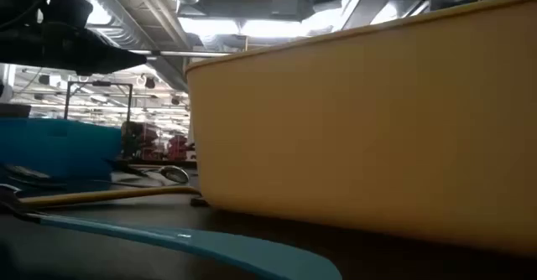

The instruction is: Sort silverware by color (type)

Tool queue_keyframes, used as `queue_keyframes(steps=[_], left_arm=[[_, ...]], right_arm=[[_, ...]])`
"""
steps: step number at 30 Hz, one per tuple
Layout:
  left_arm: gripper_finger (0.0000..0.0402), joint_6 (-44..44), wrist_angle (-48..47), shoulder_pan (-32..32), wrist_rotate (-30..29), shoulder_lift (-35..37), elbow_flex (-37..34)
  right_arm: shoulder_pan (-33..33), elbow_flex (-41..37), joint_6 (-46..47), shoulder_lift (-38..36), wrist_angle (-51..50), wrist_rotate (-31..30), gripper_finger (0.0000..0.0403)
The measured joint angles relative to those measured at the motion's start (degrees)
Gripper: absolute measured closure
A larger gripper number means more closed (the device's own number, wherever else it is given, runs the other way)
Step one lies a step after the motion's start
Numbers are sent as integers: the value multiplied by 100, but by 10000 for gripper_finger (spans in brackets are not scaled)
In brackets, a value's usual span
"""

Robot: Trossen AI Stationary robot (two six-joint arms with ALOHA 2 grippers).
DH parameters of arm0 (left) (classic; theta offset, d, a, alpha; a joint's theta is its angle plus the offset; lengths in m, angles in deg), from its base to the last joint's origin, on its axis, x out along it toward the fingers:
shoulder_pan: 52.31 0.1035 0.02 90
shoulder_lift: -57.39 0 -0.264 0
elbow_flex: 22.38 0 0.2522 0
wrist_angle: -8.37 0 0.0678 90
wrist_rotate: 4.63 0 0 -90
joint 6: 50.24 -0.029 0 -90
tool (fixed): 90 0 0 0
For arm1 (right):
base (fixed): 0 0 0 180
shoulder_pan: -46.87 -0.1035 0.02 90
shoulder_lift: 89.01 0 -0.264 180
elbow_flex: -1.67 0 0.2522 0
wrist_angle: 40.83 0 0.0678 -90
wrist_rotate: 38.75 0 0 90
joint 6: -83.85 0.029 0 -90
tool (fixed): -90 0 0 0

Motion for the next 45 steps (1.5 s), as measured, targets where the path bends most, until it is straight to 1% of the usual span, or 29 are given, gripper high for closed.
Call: queue_keyframes(steps=[40,45], left_arm=[[401,-1,2,2,1,0,0],[401,-1,1,0,0,1,1]], right_arm=[[0,1,0,0,2,0,324],[0,0,-1,0,61,-165,324]])
